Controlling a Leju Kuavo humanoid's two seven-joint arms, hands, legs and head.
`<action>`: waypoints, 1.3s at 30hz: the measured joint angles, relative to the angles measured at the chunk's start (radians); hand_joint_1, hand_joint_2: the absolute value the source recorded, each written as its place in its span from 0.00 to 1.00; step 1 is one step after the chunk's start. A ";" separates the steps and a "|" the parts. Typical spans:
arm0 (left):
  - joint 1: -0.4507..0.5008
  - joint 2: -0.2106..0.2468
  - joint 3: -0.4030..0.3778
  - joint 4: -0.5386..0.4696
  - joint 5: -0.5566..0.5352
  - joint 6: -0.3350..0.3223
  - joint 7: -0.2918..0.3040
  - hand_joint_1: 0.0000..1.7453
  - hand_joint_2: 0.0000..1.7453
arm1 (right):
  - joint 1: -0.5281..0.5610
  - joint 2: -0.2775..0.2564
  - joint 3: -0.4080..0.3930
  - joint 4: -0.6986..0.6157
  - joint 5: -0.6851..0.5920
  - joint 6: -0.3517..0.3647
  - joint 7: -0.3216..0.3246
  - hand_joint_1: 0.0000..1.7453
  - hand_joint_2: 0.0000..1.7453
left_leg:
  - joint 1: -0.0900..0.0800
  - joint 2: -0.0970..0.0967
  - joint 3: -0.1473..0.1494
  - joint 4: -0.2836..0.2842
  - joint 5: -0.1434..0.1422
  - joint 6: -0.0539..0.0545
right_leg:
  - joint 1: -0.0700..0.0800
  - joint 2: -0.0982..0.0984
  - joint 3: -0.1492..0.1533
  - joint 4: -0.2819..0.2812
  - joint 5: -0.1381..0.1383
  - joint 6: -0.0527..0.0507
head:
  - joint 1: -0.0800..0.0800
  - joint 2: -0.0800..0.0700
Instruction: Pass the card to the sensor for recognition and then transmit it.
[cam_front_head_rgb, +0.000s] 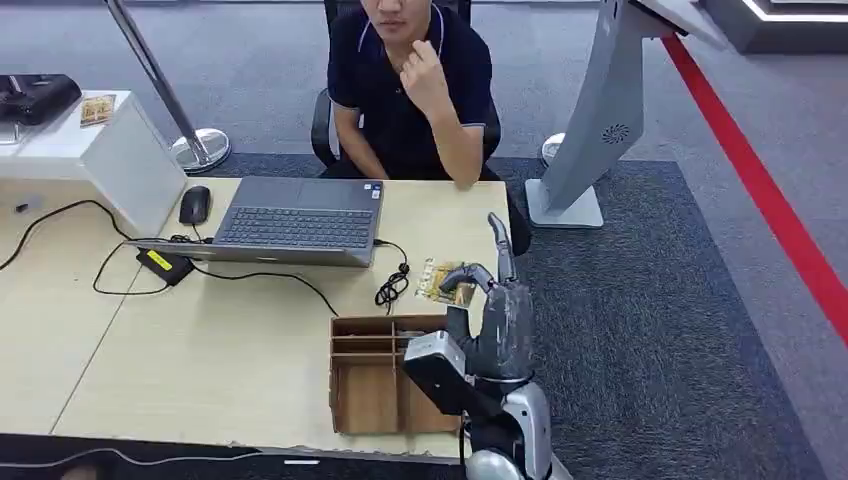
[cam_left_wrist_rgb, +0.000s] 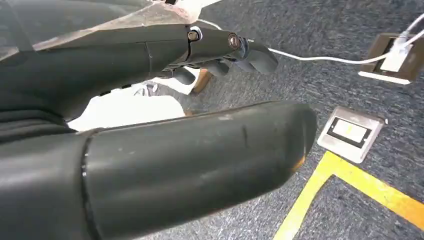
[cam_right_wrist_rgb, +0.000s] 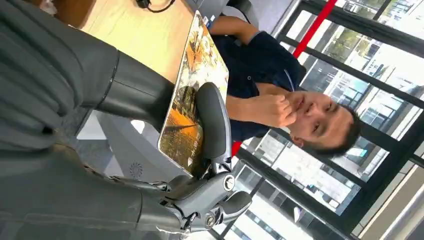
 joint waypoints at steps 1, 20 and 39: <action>0.000 0.000 -0.008 0.000 0.001 0.000 0.000 0.00 0.00 | -0.009 0.006 0.000 0.011 -0.003 0.000 -0.002 1.00 1.00 | 0.000 0.000 0.000 0.000 0.000 0.000 | 0.000 0.000 0.000 0.000 0.000 0.000 | 0.000 0.000; -0.017 0.000 -0.125 -0.003 0.021 -0.029 -0.003 0.00 0.00 | -0.074 0.084 -0.019 0.159 -0.009 0.000 -0.027 1.00 1.00 | 0.000 0.000 0.001 0.000 0.000 0.000 | 0.000 0.000 0.000 0.000 0.000 0.000 | 0.000 0.000; -0.029 0.005 -0.212 -0.008 0.092 -0.033 0.003 0.00 0.00 | -0.080 0.103 -0.067 0.209 -0.022 -0.001 0.005 0.00 1.00 | 0.000 0.000 0.001 0.001 0.000 0.000 | 0.000 0.000 0.000 0.000 0.000 0.000 | 0.000 0.000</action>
